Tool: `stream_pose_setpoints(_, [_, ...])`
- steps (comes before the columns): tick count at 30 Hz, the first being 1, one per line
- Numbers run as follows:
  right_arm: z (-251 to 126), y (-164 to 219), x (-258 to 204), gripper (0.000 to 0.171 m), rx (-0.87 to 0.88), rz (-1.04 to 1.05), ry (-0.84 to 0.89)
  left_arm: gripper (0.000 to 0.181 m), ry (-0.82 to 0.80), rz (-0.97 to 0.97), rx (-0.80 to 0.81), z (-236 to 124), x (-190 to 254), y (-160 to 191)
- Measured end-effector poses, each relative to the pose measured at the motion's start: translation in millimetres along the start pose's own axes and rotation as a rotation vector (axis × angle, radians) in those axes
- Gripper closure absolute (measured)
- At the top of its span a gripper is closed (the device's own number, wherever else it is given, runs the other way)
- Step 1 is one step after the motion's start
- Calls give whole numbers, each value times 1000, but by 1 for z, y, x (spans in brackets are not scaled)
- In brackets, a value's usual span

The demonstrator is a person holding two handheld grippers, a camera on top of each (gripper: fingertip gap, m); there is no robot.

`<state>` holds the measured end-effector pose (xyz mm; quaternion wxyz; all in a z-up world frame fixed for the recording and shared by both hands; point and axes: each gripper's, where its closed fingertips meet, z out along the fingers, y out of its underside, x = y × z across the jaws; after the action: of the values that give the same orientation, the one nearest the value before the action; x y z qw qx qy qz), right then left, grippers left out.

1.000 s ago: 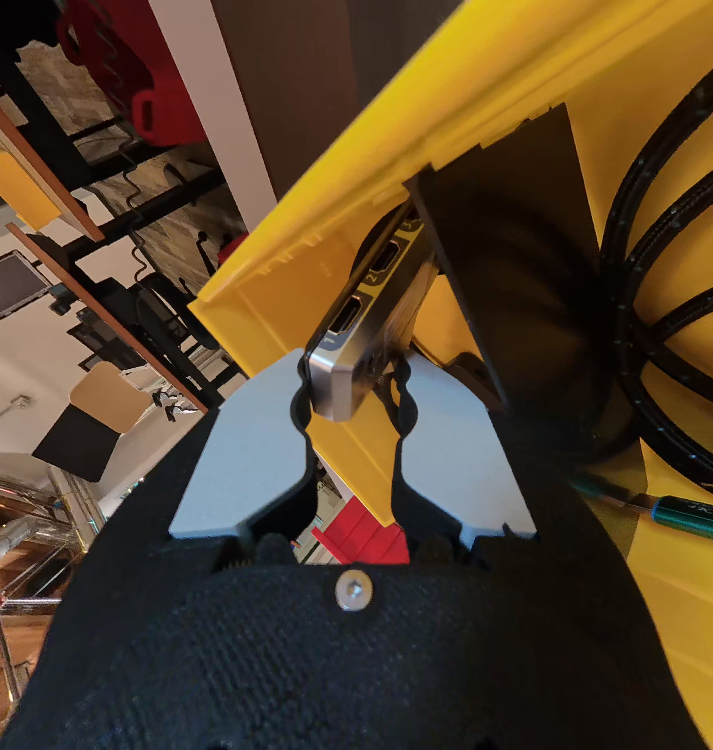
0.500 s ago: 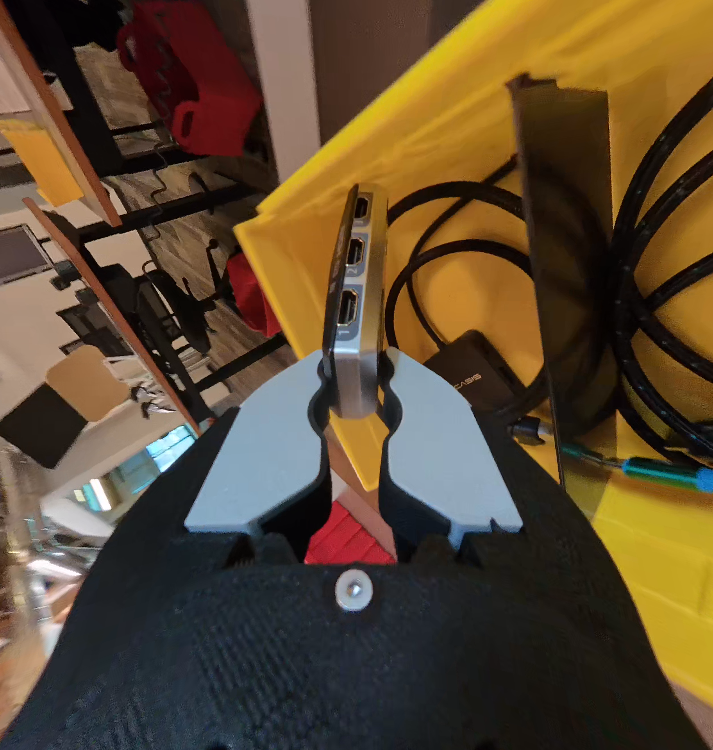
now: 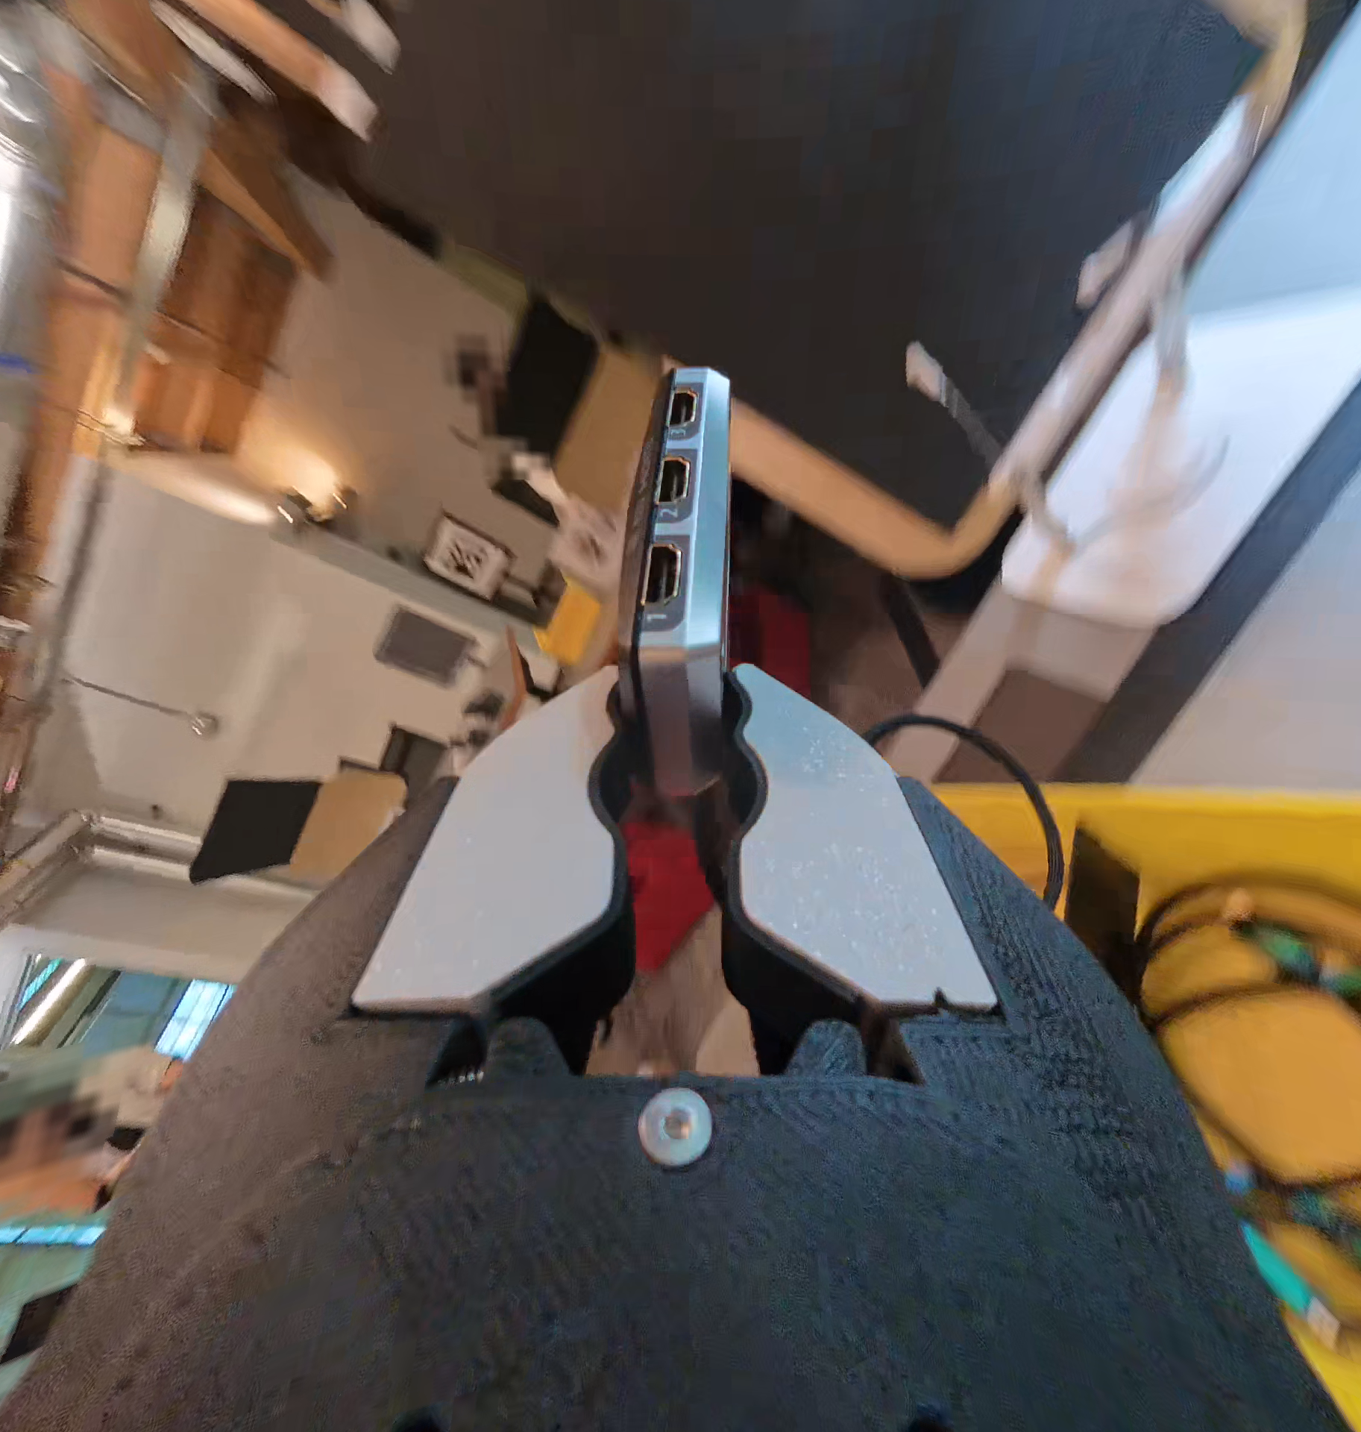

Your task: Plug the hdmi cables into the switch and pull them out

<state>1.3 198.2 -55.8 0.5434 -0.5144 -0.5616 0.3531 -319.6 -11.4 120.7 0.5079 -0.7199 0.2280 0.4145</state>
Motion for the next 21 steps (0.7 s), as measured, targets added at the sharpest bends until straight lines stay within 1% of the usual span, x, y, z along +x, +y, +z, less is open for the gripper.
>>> stream_pose_setpoints(3, [-1, -21, -15, 147, 82, -23, -29, 159, -96, -133, 250, -45, 14, -69])
stream_pose_setpoints(5, [-4, -39, -29, 147, 145, -46, -57, 159, -88, -254, 419, -72, 43, -104])
stream_pose_setpoints(7, [-8, -55, -44, 146, 196, -75, -86, 160, -23, -338, 559, -90, 81, -130])
stream_pose_setpoints(10, [-18, -81, -77, 144, 283, -122, -169, 160, 145, -355, 731, -98, 142, -157])
stream_pose_setpoints(12, [-26, -98, -103, 141, 337, -144, -234, 160, 291, -350, 791, -95, 167, -172])
stream_pose_setpoints(16, [-39, -130, -149, 129, 422, -207, -330, 160, 435, -329, 855, -97, 199, -187])
stream_pose_setpoints(17, [-39, -133, -159, 127, 415, -223, -352, 160, 454, -313, 857, -98, 206, -190])
stream_pose_setpoints(19, [-30, -131, -169, 119, 303, -283, -349, 160, 498, -274, 875, -103, 217, -195])
stream_pose_setpoints(21, [-29, -135, -176, 118, 295, -349, -335, 160, 553, -272, 933, -116, 225, -203])
